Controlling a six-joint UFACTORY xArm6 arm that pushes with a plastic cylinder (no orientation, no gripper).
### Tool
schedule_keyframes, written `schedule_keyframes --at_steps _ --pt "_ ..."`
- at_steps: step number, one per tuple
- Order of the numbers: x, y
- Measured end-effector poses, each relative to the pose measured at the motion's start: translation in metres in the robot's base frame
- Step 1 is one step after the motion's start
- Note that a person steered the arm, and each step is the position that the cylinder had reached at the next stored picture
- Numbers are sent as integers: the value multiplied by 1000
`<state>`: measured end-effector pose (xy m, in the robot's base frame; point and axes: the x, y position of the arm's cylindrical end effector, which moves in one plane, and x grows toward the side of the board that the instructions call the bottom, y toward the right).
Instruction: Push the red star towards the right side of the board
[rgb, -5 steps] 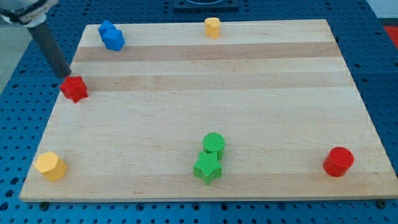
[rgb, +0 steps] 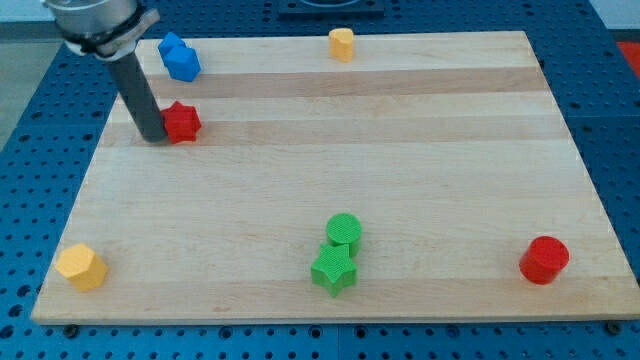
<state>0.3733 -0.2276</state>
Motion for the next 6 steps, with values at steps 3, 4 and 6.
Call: schedule_keyframes --at_steps 3,4,6 --pt "-12 15" --pt "10 29" --pt "38 104"
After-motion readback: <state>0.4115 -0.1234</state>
